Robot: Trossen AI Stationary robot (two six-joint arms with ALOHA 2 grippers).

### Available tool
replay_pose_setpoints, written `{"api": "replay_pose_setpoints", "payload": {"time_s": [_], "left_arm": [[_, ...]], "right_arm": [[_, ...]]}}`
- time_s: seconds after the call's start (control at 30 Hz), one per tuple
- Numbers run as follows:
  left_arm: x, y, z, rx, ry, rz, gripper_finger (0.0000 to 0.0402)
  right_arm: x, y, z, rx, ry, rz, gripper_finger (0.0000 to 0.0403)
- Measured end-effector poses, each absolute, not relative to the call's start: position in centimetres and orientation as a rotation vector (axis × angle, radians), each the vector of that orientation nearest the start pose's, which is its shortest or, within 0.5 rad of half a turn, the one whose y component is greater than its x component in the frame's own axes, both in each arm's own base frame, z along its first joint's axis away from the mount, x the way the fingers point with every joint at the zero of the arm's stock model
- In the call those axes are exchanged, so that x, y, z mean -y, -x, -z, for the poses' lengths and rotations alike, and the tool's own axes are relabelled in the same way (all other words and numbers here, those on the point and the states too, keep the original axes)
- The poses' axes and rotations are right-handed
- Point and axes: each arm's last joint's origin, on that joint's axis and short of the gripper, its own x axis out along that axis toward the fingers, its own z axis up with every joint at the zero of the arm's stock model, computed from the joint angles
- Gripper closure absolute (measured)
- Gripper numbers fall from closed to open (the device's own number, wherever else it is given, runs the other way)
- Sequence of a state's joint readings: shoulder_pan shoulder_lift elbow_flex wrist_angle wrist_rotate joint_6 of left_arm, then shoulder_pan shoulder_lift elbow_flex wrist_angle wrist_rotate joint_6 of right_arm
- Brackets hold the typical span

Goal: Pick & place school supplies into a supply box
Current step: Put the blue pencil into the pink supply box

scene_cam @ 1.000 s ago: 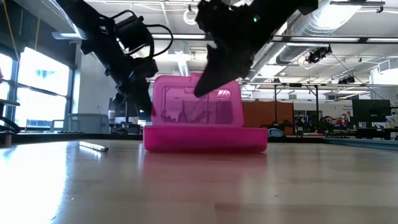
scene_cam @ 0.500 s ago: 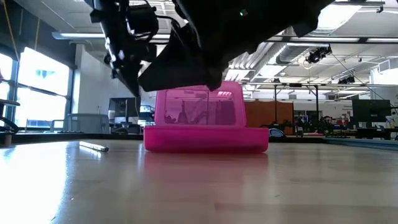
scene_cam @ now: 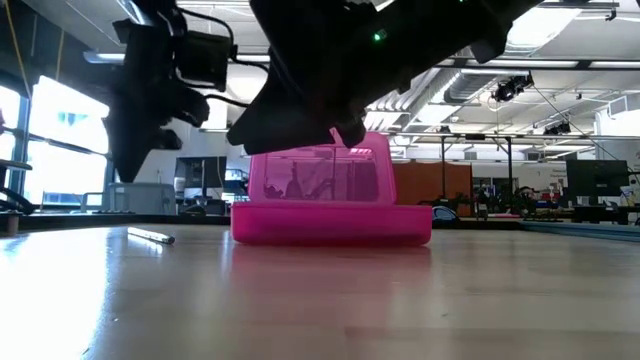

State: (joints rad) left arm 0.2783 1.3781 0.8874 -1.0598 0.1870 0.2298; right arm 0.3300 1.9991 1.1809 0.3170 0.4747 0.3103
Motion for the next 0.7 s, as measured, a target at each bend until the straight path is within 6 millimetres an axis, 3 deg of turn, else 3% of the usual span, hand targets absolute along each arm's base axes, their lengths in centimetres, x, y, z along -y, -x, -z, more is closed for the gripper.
{"api": "replay_pose_setpoints", "payload": {"time_s": [0.1, 0.23, 0.37, 0.7], "left_arm": [[-3.7, -21.2, -19.1, -1.468, 0.056, 0.213, 0.0374], [-2.4, -22.1, -18.0, -1.381, -0.137, 0.180, 0.0357], [-1.6, -23.0, -17.6, -1.269, -0.182, 0.195, 0.0334], [-0.4, -23.1, -16.5, -1.338, -0.334, 0.251, 0.0245]], "right_arm": [[-12.4, -40.4, -16.0, -0.439, -0.103, 0.215, 0.0277], [-12.4, -40.4, -16.0, -0.445, -0.099, 0.214, 0.0276], [-12.4, -40.4, -16.0, -0.446, -0.099, 0.214, 0.0276], [-12.5, -40.3, -15.9, -0.459, -0.098, 0.215, 0.0276]]}}
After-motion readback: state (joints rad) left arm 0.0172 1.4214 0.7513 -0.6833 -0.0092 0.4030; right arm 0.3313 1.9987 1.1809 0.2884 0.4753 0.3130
